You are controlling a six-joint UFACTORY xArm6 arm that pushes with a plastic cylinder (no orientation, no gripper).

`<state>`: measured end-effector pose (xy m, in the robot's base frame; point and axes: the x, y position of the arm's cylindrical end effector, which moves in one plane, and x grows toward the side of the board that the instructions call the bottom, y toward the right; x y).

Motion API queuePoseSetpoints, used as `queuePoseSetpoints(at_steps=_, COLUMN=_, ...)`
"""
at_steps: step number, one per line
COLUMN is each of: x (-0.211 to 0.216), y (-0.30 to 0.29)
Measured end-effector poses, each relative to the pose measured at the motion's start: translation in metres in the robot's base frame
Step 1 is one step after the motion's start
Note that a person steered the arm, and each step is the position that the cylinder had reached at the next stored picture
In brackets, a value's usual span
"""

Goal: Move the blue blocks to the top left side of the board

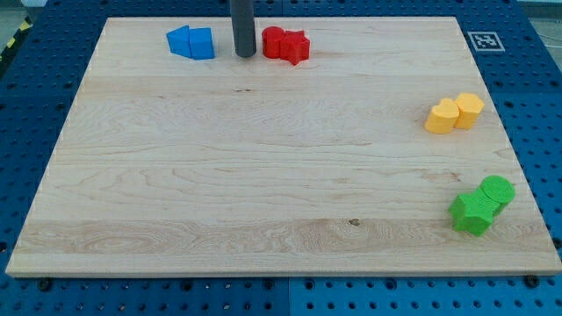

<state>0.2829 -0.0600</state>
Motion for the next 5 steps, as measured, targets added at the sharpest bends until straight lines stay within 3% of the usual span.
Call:
queuePoseSetpoints(at_steps=2, x=-0.007, y=-0.01)
queuePoseSetpoints(at_steps=5, x=-0.04, y=-0.1)
